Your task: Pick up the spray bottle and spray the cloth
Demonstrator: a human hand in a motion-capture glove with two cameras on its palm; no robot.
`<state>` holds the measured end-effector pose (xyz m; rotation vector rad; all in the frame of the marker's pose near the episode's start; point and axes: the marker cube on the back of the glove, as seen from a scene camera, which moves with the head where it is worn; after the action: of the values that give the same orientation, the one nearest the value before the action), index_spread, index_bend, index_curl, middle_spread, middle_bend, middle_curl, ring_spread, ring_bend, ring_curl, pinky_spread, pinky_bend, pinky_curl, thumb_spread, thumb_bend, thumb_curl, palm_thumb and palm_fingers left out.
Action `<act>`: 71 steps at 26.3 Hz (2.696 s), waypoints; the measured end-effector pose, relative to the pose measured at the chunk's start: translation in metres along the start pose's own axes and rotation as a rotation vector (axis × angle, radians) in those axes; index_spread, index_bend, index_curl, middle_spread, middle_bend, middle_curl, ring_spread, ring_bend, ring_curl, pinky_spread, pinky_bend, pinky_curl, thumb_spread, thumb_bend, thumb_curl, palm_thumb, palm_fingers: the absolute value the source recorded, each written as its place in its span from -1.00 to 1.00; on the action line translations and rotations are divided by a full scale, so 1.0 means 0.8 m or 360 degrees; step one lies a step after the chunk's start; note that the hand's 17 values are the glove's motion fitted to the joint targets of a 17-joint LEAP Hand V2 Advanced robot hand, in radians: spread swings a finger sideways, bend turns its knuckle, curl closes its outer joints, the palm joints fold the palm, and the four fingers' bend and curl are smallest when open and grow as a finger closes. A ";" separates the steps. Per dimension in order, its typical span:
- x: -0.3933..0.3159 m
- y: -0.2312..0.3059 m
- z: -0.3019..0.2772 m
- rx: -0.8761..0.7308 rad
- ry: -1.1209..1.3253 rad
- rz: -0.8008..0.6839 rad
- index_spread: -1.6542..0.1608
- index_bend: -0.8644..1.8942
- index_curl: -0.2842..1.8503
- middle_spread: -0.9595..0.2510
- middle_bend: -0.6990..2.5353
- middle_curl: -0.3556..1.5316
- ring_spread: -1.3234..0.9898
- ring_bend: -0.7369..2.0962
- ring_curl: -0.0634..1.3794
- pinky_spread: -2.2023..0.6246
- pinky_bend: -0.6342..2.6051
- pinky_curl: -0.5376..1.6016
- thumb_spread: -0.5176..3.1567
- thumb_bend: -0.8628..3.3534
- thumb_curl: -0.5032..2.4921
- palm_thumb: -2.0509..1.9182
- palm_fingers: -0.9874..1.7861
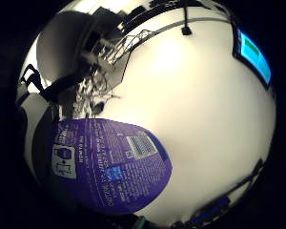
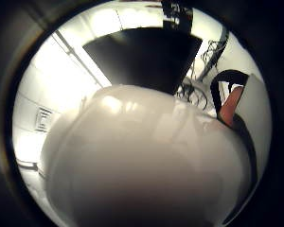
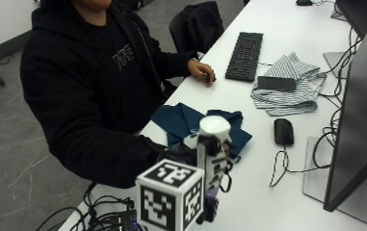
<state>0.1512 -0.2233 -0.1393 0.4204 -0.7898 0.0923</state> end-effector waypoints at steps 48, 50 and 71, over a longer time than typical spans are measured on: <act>-0.166 0.113 0.161 -0.1252 0.2028 -0.0397 0.49 -0.12 -0.22 0.19 -0.23 -0.10 -0.07 -0.09 -0.29 0.34 -0.37 -0.15 -0.61 -0.61 -0.15 0.49 0.69; -0.194 0.099 0.167 -0.1150 0.1869 -0.0496 0.49 -0.12 -0.22 0.20 -0.23 -0.10 -0.07 -0.09 -0.29 0.34 -0.37 -0.15 -0.61 -0.61 -0.15 0.49 0.69; -0.270 0.042 0.411 -0.0607 -0.0092 -0.0714 0.50 -0.12 -0.22 0.20 -0.23 -0.10 -0.07 -0.08 -0.29 0.34 -0.37 -0.15 -0.61 -0.61 -0.14 0.49 0.70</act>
<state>-0.2291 -0.3080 -0.0748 0.2293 -0.7334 -0.4840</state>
